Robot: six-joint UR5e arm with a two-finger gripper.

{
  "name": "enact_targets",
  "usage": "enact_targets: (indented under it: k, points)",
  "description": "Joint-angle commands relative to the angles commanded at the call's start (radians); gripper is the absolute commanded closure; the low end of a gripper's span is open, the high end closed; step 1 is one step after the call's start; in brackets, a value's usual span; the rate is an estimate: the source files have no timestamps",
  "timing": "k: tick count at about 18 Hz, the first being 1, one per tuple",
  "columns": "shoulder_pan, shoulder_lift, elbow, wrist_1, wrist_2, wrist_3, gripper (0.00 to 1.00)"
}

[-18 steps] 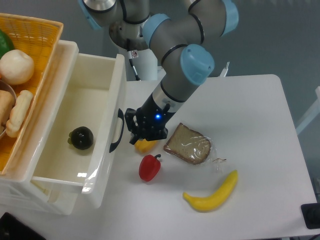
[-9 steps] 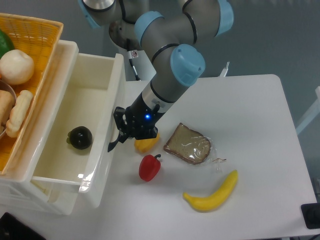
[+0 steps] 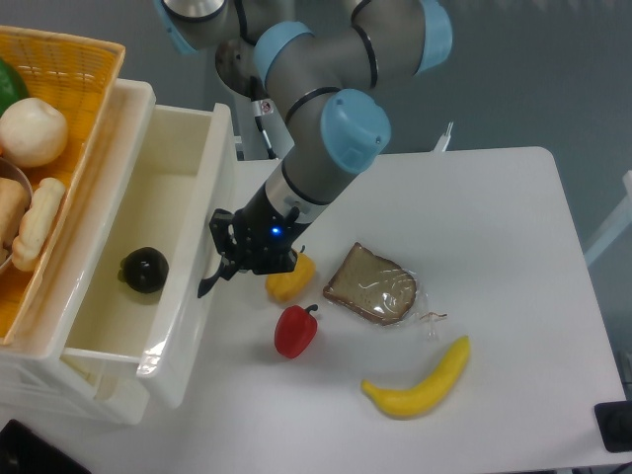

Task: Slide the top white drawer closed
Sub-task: 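Push the drawer front with the gripper into the drawer unit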

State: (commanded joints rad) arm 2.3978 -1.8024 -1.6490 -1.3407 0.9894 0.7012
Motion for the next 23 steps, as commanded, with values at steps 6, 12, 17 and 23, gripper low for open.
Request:
enact_targets:
  k: [6,12,17,23]
  points:
    - [-0.052,0.002,0.003,0.005,0.000,-0.035,1.00]
    - [-0.086,-0.003,0.003,0.008,-0.002,-0.049,1.00]
    - [-0.106,-0.006,0.005,0.009,-0.002,-0.072,1.00]
    - [-0.114,-0.009,0.005,0.009,-0.002,-0.074,1.00]
